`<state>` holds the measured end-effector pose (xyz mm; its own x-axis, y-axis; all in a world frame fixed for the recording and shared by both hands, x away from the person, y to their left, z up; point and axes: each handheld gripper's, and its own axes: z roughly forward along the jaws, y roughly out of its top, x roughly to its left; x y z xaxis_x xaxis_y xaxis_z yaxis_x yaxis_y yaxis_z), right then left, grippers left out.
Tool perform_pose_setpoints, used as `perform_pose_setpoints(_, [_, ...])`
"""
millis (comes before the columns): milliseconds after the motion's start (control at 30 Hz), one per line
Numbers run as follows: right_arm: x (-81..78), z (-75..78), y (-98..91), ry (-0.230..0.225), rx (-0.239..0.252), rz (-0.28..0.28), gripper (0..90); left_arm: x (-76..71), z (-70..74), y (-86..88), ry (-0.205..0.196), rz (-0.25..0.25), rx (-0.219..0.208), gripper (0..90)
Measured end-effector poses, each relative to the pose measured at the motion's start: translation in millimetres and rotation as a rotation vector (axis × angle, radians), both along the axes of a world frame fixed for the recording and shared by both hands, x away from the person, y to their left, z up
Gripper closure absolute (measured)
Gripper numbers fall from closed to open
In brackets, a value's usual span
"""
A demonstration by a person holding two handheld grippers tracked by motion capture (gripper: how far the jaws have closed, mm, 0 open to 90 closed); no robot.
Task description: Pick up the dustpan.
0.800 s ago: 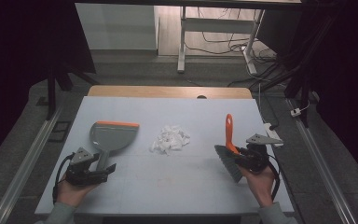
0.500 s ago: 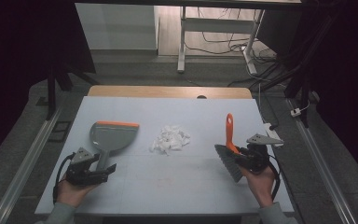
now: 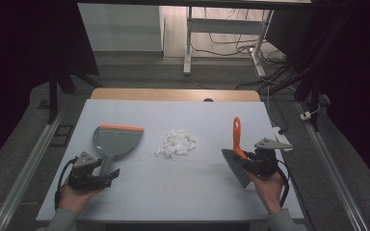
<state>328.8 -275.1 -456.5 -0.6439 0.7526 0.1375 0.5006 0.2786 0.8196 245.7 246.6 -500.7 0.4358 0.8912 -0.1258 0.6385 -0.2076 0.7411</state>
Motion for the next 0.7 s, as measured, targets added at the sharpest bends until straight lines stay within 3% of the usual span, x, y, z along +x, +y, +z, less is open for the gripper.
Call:
perform_pose_setpoints(200, [-0.2, 0.1, 0.9, 0.001, 0.003, 0.001, 70.5, 5.9, 6.8, 0.5, 0.012, 0.025, 0.011, 21.7])
perform_pose_setpoints(367, [0.5, 1.5, 0.1, -0.002, 0.013, -0.001, 70.4, 16.0, 16.4, 1.5, 0.049, 0.047, 0.064, 21.7])
perform_pose_setpoints(400, [0.6, 1.6, 0.1, -0.004, 0.015, 0.000, 70.4, 22.1, 18.1, 2.0, 0.076, 0.060, 0.095, 21.7])
perform_pose_setpoints(433, [0.6, 1.7, 0.1, -0.005, 0.016, -0.001, 70.4, 22.1, 18.1, 2.0, 0.076, 0.060, 0.095, 21.7])
perform_pose_setpoints(500, [0.9, 1.5, 0.4, -0.003, 0.017, -0.001, 70.4, 29.2, 18.8, 2.3, 0.113, 0.073, 0.131, 21.5])
perform_pose_setpoints(533, [1.2, 0.9, 0.9, -0.003, 0.021, 0.000, 70.4, 36.4, 17.8, 1.7, 0.157, 0.087, 0.162, 21.2])
perform_pose_setpoints(567, [1.1, 0.7, 1.3, -0.001, 0.017, 0.000, 70.4, 36.4, 17.8, 1.7, 0.157, 0.087, 0.162, 21.1])
perform_pose_setpoints(600, [1.0, 0.5, 1.7, -0.002, 0.015, 0.001, 70.4, 41.6, 15.2, 0.2, 0.189, 0.100, 0.182, 21.0])
perform_pose_setpoints(700, [0.3, 0.6, 2.1, -0.004, 0.003, 0.000, 70.4, 46.1, 9.0, -0.6, 0.221, 0.114, 0.191, 20.4])
